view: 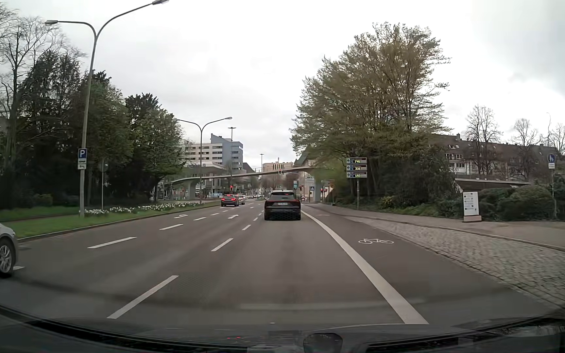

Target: Follow the waypoints while adhering to traffic rules and regulations

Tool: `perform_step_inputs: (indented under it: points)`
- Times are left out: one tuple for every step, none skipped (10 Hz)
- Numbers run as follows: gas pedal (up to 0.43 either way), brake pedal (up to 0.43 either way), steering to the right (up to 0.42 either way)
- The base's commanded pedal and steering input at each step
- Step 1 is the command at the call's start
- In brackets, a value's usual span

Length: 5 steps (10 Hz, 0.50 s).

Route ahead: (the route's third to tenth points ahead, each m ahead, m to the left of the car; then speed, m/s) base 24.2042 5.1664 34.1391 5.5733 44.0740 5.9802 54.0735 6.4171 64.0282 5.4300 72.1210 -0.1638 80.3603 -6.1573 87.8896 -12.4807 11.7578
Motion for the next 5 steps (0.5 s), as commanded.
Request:
perform_step_inputs:
  points:
    - [0.0, 0.0, -0.003]
    - [0.0, 0.0, -0.003]
    - [0.0, 0.0, -0.004]
    - [0.0, 0.0, -0.005]
    - [0.0, 0.0, -0.006]
